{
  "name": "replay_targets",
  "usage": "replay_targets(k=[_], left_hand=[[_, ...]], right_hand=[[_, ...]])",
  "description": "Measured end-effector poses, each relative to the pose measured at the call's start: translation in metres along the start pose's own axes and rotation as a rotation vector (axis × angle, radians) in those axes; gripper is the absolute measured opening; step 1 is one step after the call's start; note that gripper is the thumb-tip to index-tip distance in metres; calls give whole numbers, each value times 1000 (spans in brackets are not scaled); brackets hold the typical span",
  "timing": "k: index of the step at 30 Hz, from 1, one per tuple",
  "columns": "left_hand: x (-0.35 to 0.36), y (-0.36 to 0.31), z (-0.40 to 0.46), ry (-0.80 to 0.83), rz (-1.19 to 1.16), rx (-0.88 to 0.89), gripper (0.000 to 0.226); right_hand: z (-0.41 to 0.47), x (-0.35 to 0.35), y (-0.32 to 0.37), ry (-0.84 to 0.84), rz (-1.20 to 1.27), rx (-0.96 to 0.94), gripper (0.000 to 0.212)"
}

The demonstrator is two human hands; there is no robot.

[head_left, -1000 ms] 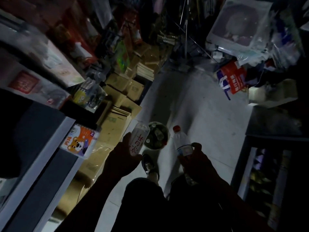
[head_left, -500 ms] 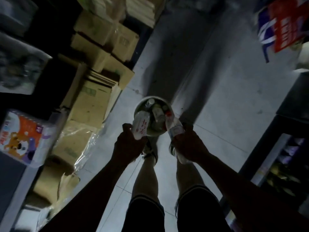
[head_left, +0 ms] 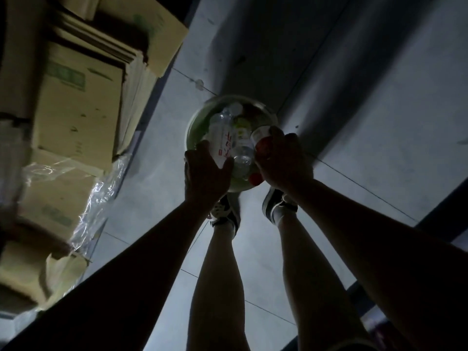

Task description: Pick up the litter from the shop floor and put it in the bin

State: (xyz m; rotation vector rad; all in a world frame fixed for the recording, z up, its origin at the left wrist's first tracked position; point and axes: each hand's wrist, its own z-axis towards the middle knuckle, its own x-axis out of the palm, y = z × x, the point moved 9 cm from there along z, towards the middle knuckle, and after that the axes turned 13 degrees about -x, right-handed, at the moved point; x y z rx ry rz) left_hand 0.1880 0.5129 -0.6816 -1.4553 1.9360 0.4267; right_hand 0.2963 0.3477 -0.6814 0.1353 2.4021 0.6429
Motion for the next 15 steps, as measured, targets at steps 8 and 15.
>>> replay_targets(k=[8,15], left_hand=[[-6,-3,-4,-3,43,30,84],[-52,-20,-45,-16,41,46,63]], right_hand=[[-7,2,1,20,-20,-18,91],[-44,-39,8,-3,-53,-28,85]])
